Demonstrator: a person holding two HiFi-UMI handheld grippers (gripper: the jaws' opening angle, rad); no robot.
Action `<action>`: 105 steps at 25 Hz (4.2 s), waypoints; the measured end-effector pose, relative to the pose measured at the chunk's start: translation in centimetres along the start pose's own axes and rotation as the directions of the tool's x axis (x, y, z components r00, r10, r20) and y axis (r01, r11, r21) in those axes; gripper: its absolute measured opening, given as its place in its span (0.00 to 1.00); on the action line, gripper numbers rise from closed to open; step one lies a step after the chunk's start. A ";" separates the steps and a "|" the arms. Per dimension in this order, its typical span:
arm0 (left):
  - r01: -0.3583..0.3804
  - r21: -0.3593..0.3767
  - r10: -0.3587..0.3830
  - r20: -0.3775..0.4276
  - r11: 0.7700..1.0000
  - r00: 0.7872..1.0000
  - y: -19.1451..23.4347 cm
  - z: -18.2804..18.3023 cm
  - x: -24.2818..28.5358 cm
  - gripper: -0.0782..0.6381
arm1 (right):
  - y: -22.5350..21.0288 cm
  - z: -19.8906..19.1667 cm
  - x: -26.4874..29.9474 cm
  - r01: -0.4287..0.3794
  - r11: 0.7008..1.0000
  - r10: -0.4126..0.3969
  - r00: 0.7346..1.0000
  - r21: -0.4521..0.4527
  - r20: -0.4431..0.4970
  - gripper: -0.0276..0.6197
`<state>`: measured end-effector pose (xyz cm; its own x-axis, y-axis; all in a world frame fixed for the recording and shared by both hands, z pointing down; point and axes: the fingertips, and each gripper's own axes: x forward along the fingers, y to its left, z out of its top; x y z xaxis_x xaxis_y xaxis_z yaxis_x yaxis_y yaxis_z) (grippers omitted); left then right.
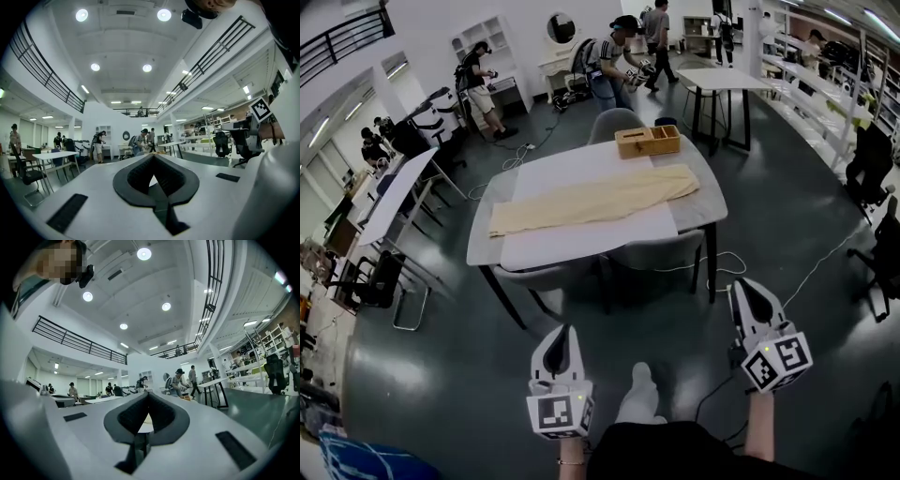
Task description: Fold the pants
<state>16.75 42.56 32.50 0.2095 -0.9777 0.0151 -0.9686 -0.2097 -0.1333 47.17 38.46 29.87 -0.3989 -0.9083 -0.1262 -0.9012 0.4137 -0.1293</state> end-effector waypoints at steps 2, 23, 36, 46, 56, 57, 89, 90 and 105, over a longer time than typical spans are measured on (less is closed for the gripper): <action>0.017 0.002 -0.017 -0.006 1.000 1.000 0.0 -0.4 1.8 0.13 | -0.8 -0.6 1.3 0.007 1.000 -0.007 1.000 0.000 -0.009 0.06; 0.145 -0.049 -0.146 -0.020 0.988 0.989 5.0 -2.4 26.4 0.13 | -8.8 -3.4 21.7 0.093 0.996 -0.093 0.993 -0.003 -0.073 0.06; 0.180 -0.076 -0.183 -0.040 0.981 0.982 6.7 -4.5 32.0 0.13 | -9.1 -5.2 27.4 0.054 0.998 -0.056 0.992 -0.017 -0.116 0.06; 0.181 -0.102 -0.187 -0.055 0.978 0.981 7.3 -5.5 35.1 0.13 | -10.4 -6.3 30.7 0.052 0.998 -0.056 0.988 -0.028 -0.143 0.06; 0.207 -0.110 -0.216 -0.074 0.972 0.974 7.1 -5.8 43.2 0.13 | -15.6 -7.7 37.0 0.083 0.996 -0.077 0.984 0.031 -0.161 0.06; 0.208 -0.112 -0.217 -0.079 0.972 0.973 7.1 -5.9 44.0 0.13 | -16.1 -7.7 37.7 0.081 0.996 -0.075 0.984 0.030 -0.164 0.06; 0.266 -0.149 -0.296 -0.240 0.952 0.925 5.4 -10.9 60.3 0.13 | -29.7 -16.6 51.9 0.130 0.985 -0.068 0.897 0.114 -0.436 0.06; 0.271 -0.153 -0.303 -0.251 0.950 0.919 5.3 -11.4 60.6 0.13 | -30.1 -17.3 52.0 0.139 0.984 -0.074 0.887 0.111 -0.456 0.06; 0.317 -0.222 -0.379 -0.348 0.922 0.857 3.8 -18.1 66.6 0.13 | -37.1 -27.8 55.8 0.216 0.964 -0.061 0.746 0.154 -0.664 0.30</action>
<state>24.61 -23.58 50.93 0.5003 -0.7633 0.4087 -0.8562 -0.5064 0.1024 53.63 -29.34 54.99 -0.3549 -0.7437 0.5665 -0.9290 0.2126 -0.3029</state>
